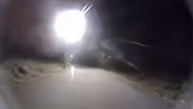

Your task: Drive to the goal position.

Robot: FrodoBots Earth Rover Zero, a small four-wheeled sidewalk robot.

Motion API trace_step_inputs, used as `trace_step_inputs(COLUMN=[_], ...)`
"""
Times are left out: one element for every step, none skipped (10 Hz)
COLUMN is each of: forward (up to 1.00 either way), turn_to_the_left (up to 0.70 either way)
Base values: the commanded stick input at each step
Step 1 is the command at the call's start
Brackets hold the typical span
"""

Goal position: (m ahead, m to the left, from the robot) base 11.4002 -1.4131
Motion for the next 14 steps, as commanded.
trace_step_inputs(forward=[0.85,0.85,0.85,0.85,0.85,0.85,0.85,0.85,0.85,0.85,0.85,0.85,0.85,0.85], turn_to_the_left=[0.33,0.01,0.0,0.0,0.0,0.0,0.0,0.0,0.08,0.18,0.0,0.0,0.0,0.0])
